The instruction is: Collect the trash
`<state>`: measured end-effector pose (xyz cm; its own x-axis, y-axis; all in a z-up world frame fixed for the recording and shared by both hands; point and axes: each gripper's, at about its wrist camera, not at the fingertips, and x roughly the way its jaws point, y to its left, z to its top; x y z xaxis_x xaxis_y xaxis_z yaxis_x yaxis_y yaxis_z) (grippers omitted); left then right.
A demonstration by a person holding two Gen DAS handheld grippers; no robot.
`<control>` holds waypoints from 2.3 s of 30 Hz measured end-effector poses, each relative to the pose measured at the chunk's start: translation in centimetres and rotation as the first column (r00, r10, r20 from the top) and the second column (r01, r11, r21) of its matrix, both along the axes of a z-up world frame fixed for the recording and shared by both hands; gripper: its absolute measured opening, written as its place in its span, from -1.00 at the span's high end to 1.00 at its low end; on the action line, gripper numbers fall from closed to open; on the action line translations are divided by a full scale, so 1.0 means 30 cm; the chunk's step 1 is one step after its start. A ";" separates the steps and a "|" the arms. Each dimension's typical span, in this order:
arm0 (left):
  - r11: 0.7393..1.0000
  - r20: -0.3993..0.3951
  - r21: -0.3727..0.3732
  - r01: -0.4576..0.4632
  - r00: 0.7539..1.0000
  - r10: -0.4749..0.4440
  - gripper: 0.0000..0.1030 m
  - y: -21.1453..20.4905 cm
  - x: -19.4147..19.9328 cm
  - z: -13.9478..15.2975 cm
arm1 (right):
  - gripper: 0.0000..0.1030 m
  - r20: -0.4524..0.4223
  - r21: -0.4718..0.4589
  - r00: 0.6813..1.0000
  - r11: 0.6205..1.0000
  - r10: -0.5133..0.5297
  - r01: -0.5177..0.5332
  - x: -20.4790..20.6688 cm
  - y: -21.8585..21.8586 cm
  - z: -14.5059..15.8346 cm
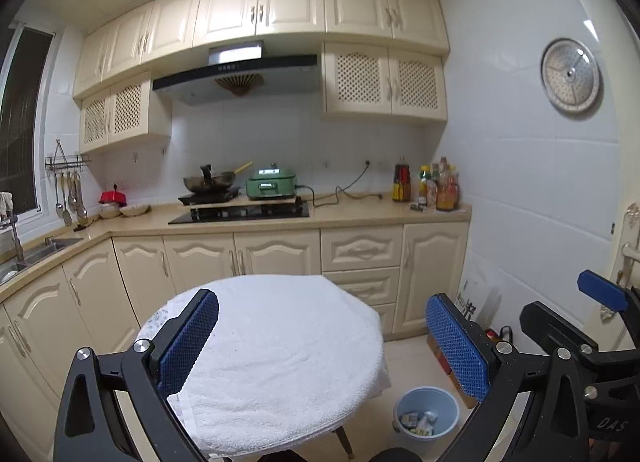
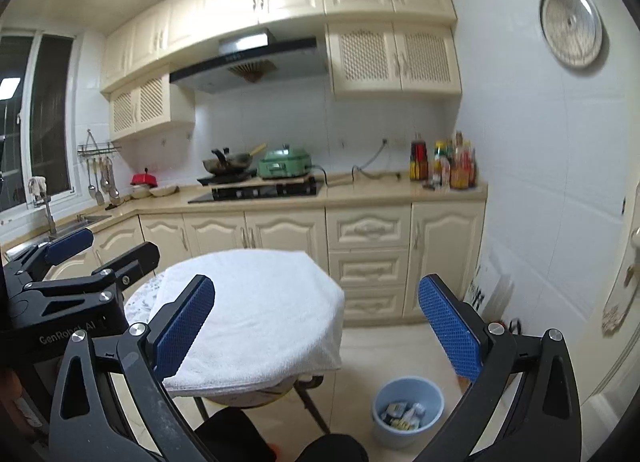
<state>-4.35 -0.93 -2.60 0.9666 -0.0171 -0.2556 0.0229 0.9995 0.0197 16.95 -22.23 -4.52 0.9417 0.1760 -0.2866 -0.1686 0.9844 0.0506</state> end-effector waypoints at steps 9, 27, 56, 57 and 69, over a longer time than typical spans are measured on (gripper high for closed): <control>1.000 0.064 0.003 -0.023 0.998 0.023 -0.99 -0.073 -0.076 -0.072 | -1.00 0.049 0.003 0.999 1.000 0.005 -0.005 -0.056 0.000 0.030; 0.999 0.063 -0.003 -0.037 0.997 0.037 -0.99 -0.107 0.065 -0.058 | -1.00 0.056 0.005 0.998 1.000 0.009 -0.009 -0.071 -0.003 0.032; 0.999 0.045 0.014 -0.050 0.998 0.050 -0.99 -0.079 0.166 -0.071 | -1.00 0.028 0.011 1.000 1.000 -0.001 0.001 -0.051 -0.029 0.019; 0.999 0.045 0.014 -0.050 0.998 0.050 -0.99 -0.080 0.170 -0.072 | -1.00 0.027 0.010 1.000 1.000 -0.002 0.002 -0.051 -0.028 0.016; 0.998 0.035 0.016 -0.055 0.998 0.054 -0.99 -0.087 0.186 -0.088 | -1.00 0.017 0.009 1.000 1.000 -0.006 0.006 -0.049 -0.026 -0.002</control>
<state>1.22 -3.53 -5.25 0.9744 0.0398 -0.2214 -0.0325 0.9988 0.0368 15.49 -22.99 -4.57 0.9475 0.1728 -0.2690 -0.1635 0.9849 0.0567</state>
